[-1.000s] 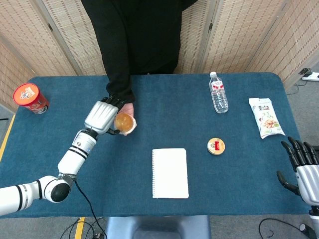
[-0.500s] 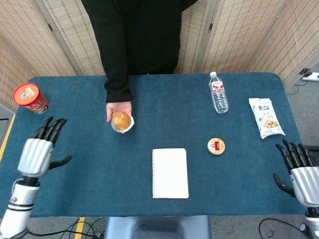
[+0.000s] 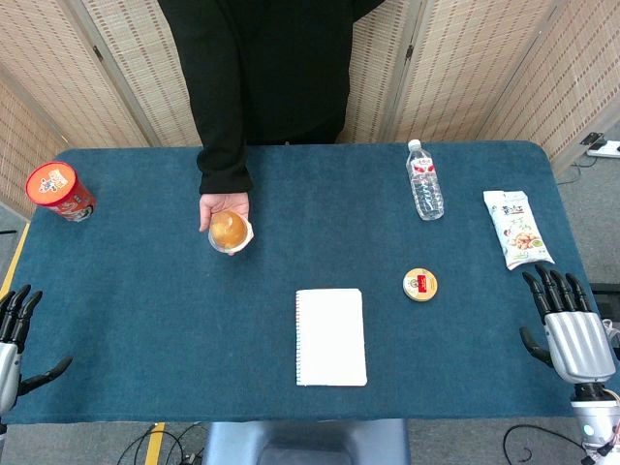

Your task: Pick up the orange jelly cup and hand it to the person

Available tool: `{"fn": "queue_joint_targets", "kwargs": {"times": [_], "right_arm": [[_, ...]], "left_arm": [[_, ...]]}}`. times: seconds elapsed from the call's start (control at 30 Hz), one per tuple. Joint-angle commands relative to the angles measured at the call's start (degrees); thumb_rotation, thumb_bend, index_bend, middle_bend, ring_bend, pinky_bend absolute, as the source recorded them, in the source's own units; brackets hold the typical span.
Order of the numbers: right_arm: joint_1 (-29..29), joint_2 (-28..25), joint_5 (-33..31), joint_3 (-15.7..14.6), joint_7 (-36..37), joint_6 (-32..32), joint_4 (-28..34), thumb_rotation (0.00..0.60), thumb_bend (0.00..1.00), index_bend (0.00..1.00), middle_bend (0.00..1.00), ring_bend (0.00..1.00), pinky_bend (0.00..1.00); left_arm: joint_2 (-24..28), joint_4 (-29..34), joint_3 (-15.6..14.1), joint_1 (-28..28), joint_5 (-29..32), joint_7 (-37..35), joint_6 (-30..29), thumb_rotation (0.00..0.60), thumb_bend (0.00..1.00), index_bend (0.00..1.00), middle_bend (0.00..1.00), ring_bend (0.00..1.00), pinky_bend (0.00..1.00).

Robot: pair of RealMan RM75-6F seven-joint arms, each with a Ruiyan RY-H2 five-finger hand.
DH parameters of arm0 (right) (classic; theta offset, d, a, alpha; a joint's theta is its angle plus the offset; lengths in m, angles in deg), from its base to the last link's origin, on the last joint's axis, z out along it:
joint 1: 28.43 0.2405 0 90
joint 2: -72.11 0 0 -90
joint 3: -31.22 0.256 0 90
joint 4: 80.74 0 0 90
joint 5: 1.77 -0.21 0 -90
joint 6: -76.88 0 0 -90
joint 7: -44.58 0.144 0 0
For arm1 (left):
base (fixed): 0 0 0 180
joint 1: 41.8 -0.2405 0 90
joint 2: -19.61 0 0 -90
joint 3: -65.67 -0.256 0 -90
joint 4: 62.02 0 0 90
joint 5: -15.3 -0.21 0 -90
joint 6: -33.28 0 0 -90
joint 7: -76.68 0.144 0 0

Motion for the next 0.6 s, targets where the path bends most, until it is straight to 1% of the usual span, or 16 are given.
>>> {"fn": "queue_joint_targets", "kwargs": {"times": [0.03,0.27,0.33,0.5,0.6], "right_arm": [[-0.2,-0.1,0.2,-0.1,0.4,-0.4,0.0,0.6,0.29,0.0,0.0,0.0,0.0],[-0.2,-0.9,1.1,-0.8,2.2,-0.4,0.2,0.6,0.29,0.0,0.0,0.0,0.0],[-0.4,-0.9,0.8,-0.5,2.1,-0.8,0.1,0.6,0.29,0.0,0.0,0.0,0.0],[-0.3,-0.3,0.5,-0.3,1.1,-1.1,0.0,0.6,0.29,0.0,0.0,0.0,0.0],[-0.5,-0.2,-0.1,-0.3,0.6,-1.3,-0.2,0.6,0.29,0.0,0.0,0.0,0.0]], "left_arm": [[-0.1,-0.4,0.9,-0.5,-0.4,0.3,1.1,0.6,0.15,0.0,0.05,0.0,0.27],[-0.2,-0.3,2.1,-1.6,-1.2,1.1,1.7,0.6,0.15,0.0,0.04,0.0,0.27],[-0.2,-0.4,2.1,-1.9,-1.6,1.7,1.8,0.6,0.15,0.0,0.04,0.0,0.27],[-0.1,-0.4,3.6,-2.1,-1.7,1.3,2.2,0.6,0.15,0.0,0.04,0.0,0.27],[-0.2,-0.5,4.0,-1.7,-2.1,1.5,3.5,0.6,0.15,0.0,0.04,0.0,0.27]]}}
